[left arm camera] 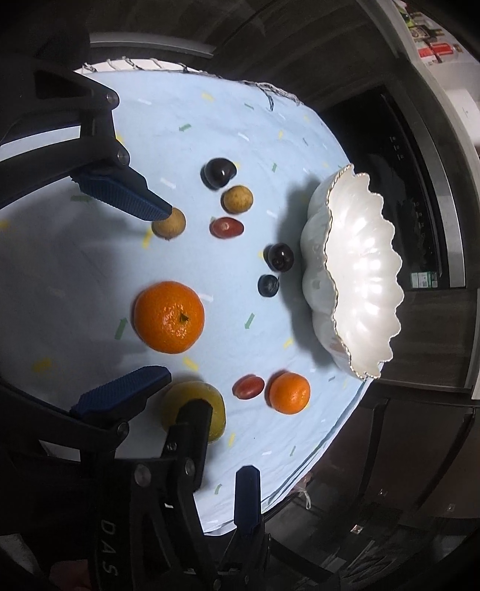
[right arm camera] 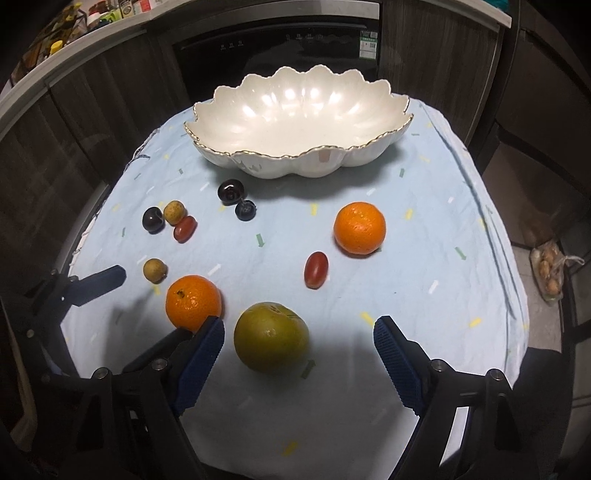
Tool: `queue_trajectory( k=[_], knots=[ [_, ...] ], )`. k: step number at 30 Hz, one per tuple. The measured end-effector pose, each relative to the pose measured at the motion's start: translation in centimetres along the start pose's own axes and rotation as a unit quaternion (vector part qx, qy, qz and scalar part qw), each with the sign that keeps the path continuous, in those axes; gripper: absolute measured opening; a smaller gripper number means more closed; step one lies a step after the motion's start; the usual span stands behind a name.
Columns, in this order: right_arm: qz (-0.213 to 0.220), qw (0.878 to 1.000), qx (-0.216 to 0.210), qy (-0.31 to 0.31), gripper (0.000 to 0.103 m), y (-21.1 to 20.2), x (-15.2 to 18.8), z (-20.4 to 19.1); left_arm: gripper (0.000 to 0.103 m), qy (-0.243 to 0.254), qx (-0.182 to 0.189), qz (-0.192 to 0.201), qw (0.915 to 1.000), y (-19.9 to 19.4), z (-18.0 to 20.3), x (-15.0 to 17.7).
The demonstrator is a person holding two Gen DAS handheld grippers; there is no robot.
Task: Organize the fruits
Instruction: 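Grasp the mandarin with the left tool while the right tool grasps the green fruit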
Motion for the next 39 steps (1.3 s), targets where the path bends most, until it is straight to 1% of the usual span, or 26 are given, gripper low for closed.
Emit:
queue_trajectory(
  k=[3,5,7,9,11,15,18,19,20,22,23,24,25,34,39],
  knots=[
    [-0.006,1.0,-0.006,-0.001,0.084,0.5,-0.1,-0.2,0.079,0.008,0.0,-0.001,1.0,0.4,0.3,-0.1],
    [-0.012,1.0,-0.009,-0.001,0.079,0.9,-0.2,-0.4,0.073,0.012,0.002,-0.003,0.9999,0.8,0.5,-0.2],
    [-0.02,1.0,-0.01,0.001,0.078,1.4,-0.2,-0.4,0.068,0.014,0.004,-0.006,0.9999,1.2,0.6,-0.3],
    [-0.027,1.0,-0.016,0.005,0.077,1.8,-0.2,-0.4,0.067,0.012,0.005,-0.008,0.9999,1.6,0.5,-0.5],
    [-0.035,0.999,-0.024,0.01,0.075,2.3,-0.2,-0.4,0.065,0.01,0.009,-0.01,0.9999,1.9,0.5,-0.7],
    [-0.045,0.998,-0.037,0.019,0.074,3.1,-0.2,-0.3,0.061,0.012,0.016,-0.015,0.9997,2.3,0.8,-0.6],
    [-0.057,0.997,-0.051,0.025,0.074,3.6,0.0,-0.5,0.053,0.015,0.021,-0.021,0.9994,2.7,1.0,-0.5],
    [-0.061,0.996,-0.056,0.026,0.07,3.8,0.1,-0.6,0.048,0.018,0.025,-0.023,0.9992,2.8,1.1,-0.5],
    [-0.067,0.995,-0.065,0.028,0.064,4.1,0.2,-0.7,0.047,0.022,0.029,-0.024,0.9991,2.8,1.3,-0.4],
    [-0.065,0.995,-0.066,0.03,0.061,4.1,0.1,-0.7,0.046,0.027,0.022,-0.021,0.9992,2.8,1.5,-0.5],
    [-0.065,0.995,-0.068,0.029,0.057,4.1,0.1,-0.8,0.046,0.028,0.022,-0.022,0.9991,2.8,1.5,-0.5],
    [-0.064,0.995,-0.073,0.029,0.055,4.1,0.1,-0.9,0.046,0.025,0.023,-0.022,0.9992,2.8,1.4,-0.5],
    [-0.064,0.995,-0.077,0.029,0.05,4.0,0.1,-1.0,0.046,0.023,0.024,-0.022,0.9992,2.8,1.4,-0.5],
    [-0.062,0.995,-0.076,0.034,0.05,3.6,0.3,-0.8,0.046,0.019,0.013,-0.013,0.9996,2.2,1.1,-0.7],
    [-0.051,0.996,-0.072,0.034,0.05,2.8,0.1,-0.5,0.046,0.017,0.009,-0.008,0.9998,1.6,1.0,-0.9]
  ],
)
Point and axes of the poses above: each gripper's, at about its wrist camera, not at the fingertips, and y roughly the way its jaws point, z to its right, x to its underside, the point moved 8 cm from there along y, roughly the way its jaws point, and after that the axes turned 9 degrees about -z, right-handed, at the moved point
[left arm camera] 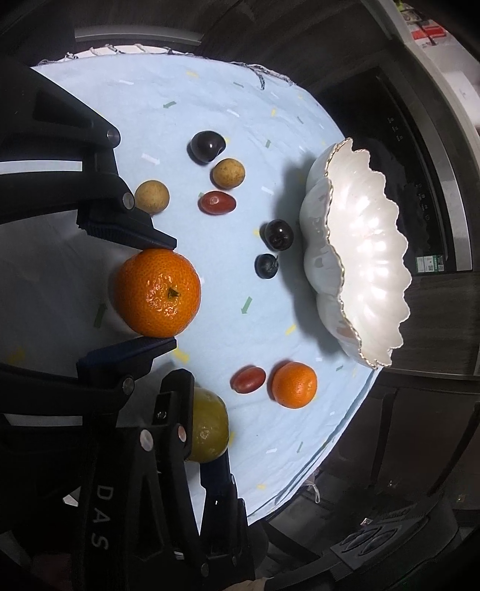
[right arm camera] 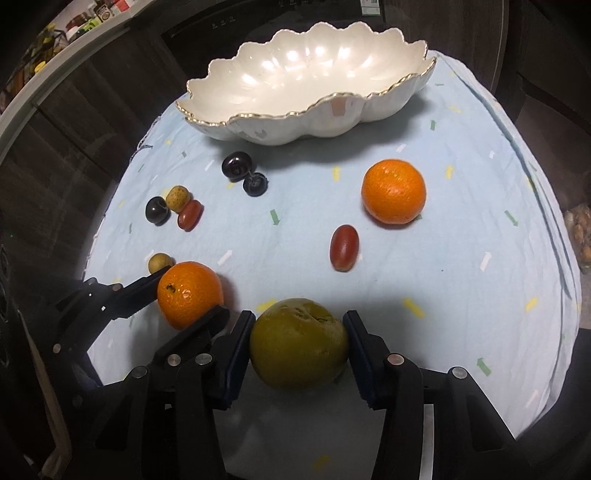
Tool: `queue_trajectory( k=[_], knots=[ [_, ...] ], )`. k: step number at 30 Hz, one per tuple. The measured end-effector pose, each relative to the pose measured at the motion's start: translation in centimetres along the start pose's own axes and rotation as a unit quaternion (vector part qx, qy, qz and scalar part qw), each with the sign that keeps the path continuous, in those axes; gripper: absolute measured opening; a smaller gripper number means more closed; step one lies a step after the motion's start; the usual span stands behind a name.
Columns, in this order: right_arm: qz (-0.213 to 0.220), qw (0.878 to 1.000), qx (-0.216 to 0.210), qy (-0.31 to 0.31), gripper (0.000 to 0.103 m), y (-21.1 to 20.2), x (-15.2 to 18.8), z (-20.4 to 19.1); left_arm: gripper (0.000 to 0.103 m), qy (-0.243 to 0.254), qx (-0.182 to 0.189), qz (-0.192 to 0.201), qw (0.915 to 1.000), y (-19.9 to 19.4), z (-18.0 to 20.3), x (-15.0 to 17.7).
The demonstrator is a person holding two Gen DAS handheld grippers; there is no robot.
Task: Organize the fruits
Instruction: 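Grasp the mandarin with the left tool while the right tool grasps the green fruit, then carry both fruits over the white bowl and open both tools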
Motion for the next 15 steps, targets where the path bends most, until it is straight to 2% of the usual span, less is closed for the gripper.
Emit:
queue_trajectory(
  k=[15],
  knots=[
    [0.036,0.999,0.014,-0.007,0.05,-2.8,-0.8,-0.3,0.046,-0.033,-0.019,0.022,0.9991,-2.5,-1.9,-1.0]
  ],
)
Point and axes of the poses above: each gripper's, at about its wrist camera, not at the fingertips, and y roughly the way its jaws point, z to its right, x to its underside, the point moved 8 cm from there along y, roughly the way its jaws point, and after that the axes turned 9 degrees about -z, right-handed, at the moved point
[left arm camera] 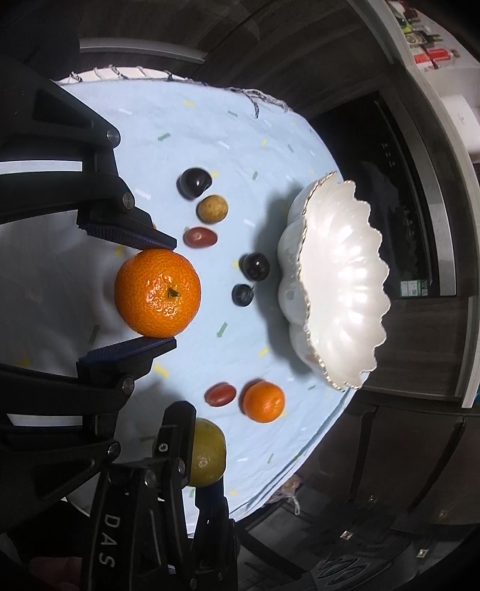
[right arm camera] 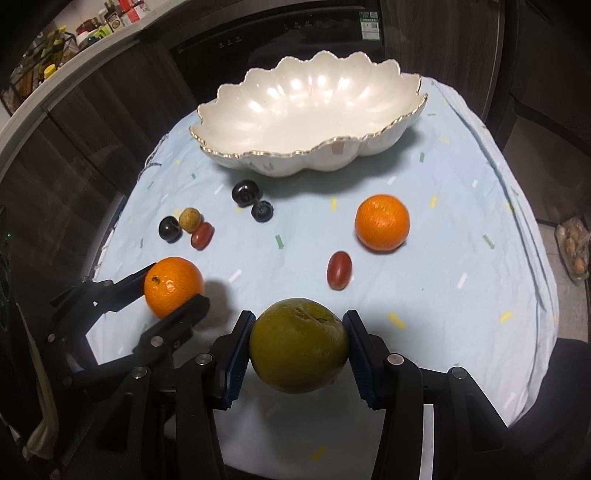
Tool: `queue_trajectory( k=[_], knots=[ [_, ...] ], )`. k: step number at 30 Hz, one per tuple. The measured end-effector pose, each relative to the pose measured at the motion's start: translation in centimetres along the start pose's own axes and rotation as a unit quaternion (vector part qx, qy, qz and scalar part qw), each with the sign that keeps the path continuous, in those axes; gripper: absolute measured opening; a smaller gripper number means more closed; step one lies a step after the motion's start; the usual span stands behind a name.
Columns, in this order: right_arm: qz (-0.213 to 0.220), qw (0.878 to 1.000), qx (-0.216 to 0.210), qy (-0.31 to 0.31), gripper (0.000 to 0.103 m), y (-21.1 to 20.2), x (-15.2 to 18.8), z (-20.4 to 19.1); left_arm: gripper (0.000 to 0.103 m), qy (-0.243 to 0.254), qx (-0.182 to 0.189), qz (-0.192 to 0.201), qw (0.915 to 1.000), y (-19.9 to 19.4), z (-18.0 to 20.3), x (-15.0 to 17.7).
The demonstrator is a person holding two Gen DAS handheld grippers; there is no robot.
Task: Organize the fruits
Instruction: 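Carry both fruits over the white bowl and open both tools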
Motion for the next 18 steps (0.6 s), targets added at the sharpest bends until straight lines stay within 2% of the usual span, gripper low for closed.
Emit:
queue_trajectory(
  k=[10,18],
  knots=[
    [0.026,1.0,0.012,-0.001,0.05,-1.7,-1.5,0.4,0.046,-0.022,-0.007,0.015,0.9996,-1.4,-1.2,-1.9],
    [0.053,0.998,0.019,0.007,0.05,-3.1,-4.2,1.1,0.046,-0.036,-0.011,0.024,0.999,-1.6,-2.0,-4.2]
  ],
)
Point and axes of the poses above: each gripper's, at about its wrist camera, not at the fingertips, and y roughly the way its jaws point, z to its right, x to its underside, the point moved 8 cm from there along y, roughly the way its jaws point, and after that the axes turned 9 degrees about -z, right-handed, at the moved point
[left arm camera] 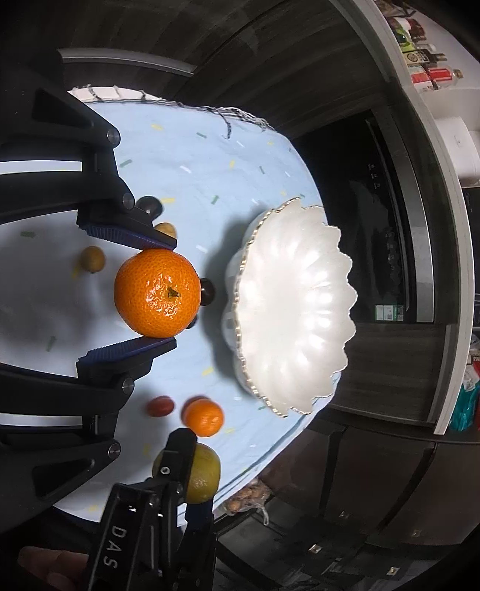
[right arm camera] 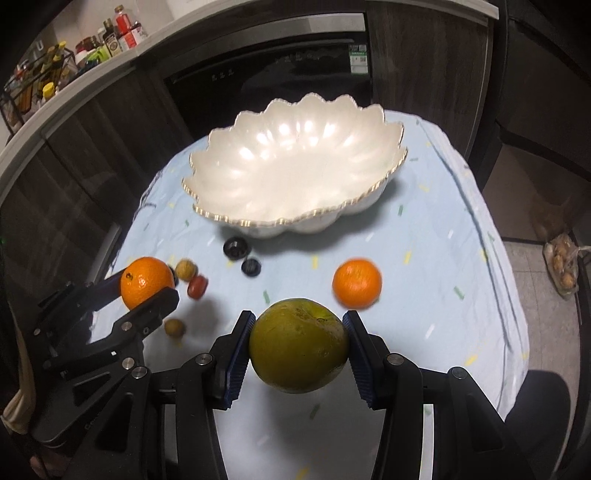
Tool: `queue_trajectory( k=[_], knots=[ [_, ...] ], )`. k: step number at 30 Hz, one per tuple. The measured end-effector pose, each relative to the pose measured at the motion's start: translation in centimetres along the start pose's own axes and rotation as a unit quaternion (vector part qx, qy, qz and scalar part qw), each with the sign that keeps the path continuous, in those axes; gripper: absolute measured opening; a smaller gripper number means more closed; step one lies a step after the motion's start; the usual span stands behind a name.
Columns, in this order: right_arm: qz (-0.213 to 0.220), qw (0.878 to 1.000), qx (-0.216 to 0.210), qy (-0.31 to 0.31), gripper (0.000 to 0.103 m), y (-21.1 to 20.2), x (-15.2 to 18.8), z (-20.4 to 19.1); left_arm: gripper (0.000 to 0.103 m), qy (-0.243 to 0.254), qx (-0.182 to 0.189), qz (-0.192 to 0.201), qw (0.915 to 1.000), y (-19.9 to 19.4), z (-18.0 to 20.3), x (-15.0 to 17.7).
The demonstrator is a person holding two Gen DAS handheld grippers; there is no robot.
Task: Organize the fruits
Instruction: 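Carry both fruits over the white bowl and open both tools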
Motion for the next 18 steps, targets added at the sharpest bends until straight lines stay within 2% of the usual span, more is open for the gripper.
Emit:
queue_trajectory(
  k=[18],
  knots=[
    [0.05,0.998,0.035,0.02,0.05,-0.6,-7.0,2.6,0.046,-0.026,-0.019,0.014,0.9994,1.3,-2.2,-6.0]
  ],
)
Point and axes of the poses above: each gripper's, at about its wrist camera, not at the fingertips, and y roughly the way its jaws point, z to its right, x to its underside, the point moved 8 cm from there along y, roughly the way its jaws point, and after that the axes turned 9 degrees about -z, right-handed, at the moved point
